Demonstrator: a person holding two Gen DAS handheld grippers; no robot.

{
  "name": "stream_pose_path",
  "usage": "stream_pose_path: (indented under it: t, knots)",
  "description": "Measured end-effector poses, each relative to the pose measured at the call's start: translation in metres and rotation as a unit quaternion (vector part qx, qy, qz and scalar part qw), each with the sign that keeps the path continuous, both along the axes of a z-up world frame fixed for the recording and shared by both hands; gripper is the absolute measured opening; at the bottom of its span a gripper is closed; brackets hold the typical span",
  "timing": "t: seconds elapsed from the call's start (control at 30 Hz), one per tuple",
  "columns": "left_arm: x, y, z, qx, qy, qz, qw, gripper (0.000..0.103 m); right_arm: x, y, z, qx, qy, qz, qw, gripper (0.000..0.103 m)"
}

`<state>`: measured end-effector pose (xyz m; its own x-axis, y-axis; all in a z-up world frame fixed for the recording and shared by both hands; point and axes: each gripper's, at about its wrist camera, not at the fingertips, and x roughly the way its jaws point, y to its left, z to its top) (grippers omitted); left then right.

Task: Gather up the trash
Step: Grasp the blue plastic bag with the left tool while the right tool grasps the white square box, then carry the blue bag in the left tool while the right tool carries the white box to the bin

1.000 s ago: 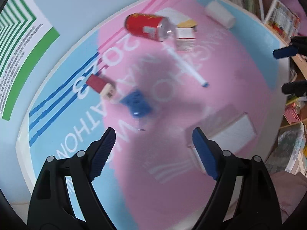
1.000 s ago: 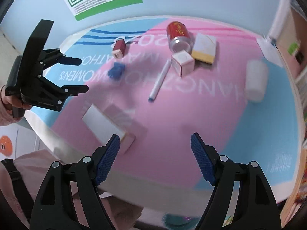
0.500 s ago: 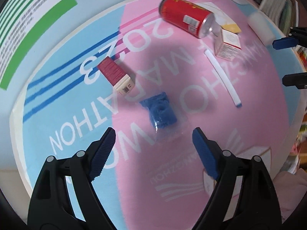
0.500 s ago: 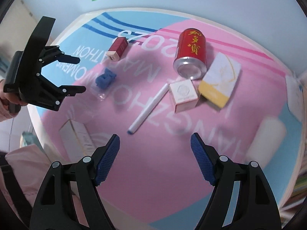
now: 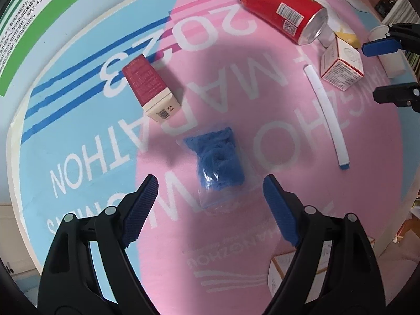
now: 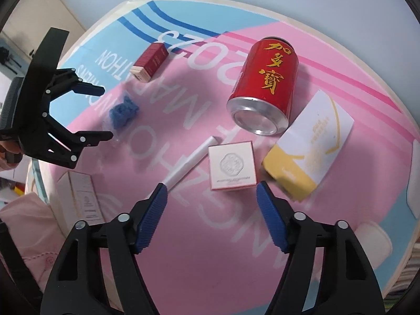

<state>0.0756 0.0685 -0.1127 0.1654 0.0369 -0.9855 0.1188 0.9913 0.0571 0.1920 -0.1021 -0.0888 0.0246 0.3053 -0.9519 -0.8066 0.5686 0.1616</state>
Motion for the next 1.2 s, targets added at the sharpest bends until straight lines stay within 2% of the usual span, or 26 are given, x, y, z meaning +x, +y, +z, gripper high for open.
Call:
stream_pose_path:
  t: [0.23,0.63,0.7,0.77,0.97,1.1,1.2]
  knots:
    - [0.015,0.002,-0.013,-0.003,0.010,0.012,0.9999,0.079,0.009,0.007,-0.012,-0.015,0.000,0.018,1.000,0.060]
    - [0.023,-0.003,-0.040,-0.021,0.029,0.020,0.9991,0.075,0.013,0.007,-0.029,-0.022,0.013,0.011,1.000,0.059]
    - [0.024,-0.002,-0.044,-0.026,0.031,0.022,0.9989,0.075,0.014,0.008,-0.031,-0.023,0.016,0.008,1.000,0.052]
    - [0.023,-0.002,-0.044,-0.033,0.032,0.022,0.9987,0.072,0.015,0.010,-0.033,-0.028,0.017,0.008,0.999,0.045]
    - [0.023,-0.004,-0.045,-0.041,0.026,0.015,0.9987,0.058,0.013,0.016,-0.033,-0.032,0.010,0.013,0.999,0.043]
    - [0.023,-0.003,-0.039,-0.054,0.023,0.016,0.9982,0.039,0.011,0.018,-0.032,-0.030,0.011,0.013,0.999,0.042]
    - [0.026,0.002,-0.036,-0.063,0.023,0.021,0.9975,0.034,0.009,0.016,-0.029,-0.028,0.009,0.010,1.000,0.042]
